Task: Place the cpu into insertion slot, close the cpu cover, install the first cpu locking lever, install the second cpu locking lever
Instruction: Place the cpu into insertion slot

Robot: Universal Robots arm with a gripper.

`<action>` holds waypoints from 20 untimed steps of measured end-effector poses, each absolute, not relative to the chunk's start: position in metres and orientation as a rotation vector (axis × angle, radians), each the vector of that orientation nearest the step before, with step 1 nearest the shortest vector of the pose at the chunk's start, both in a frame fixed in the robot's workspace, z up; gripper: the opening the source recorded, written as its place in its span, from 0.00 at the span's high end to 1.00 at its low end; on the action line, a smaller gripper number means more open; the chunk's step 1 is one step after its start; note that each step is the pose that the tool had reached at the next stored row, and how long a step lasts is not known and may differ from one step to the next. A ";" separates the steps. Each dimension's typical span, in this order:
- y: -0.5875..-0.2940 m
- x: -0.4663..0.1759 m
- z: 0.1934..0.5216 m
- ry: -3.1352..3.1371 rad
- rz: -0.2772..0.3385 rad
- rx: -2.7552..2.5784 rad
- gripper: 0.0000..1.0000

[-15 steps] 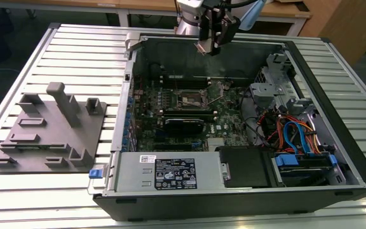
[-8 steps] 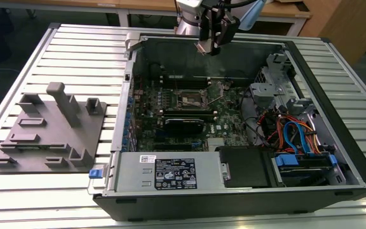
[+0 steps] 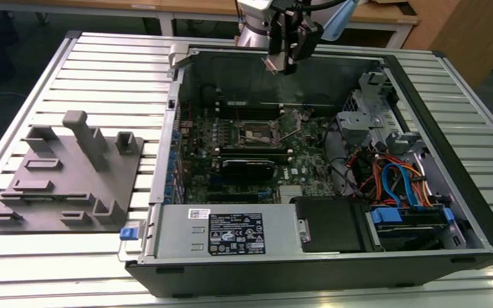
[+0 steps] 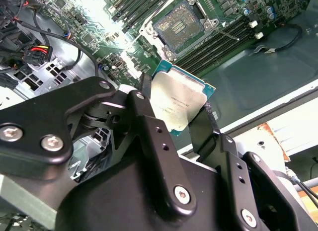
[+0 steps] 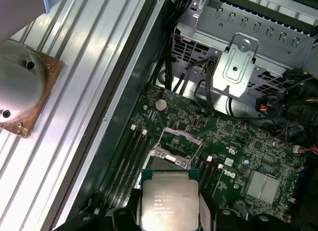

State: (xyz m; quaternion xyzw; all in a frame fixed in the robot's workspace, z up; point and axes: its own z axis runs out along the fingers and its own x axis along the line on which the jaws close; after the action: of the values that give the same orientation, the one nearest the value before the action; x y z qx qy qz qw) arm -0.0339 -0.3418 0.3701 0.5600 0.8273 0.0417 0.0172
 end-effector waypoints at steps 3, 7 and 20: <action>-0.342 -0.034 0.370 2.571 0.130 1.740 0.46; -0.342 -0.034 0.370 2.571 0.130 1.740 0.46; -0.342 -0.034 0.369 2.459 0.125 1.887 0.46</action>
State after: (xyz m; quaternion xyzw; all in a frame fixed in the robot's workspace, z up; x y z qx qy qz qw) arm -0.0339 -0.3418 0.3692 0.6083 0.7925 0.0402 0.0199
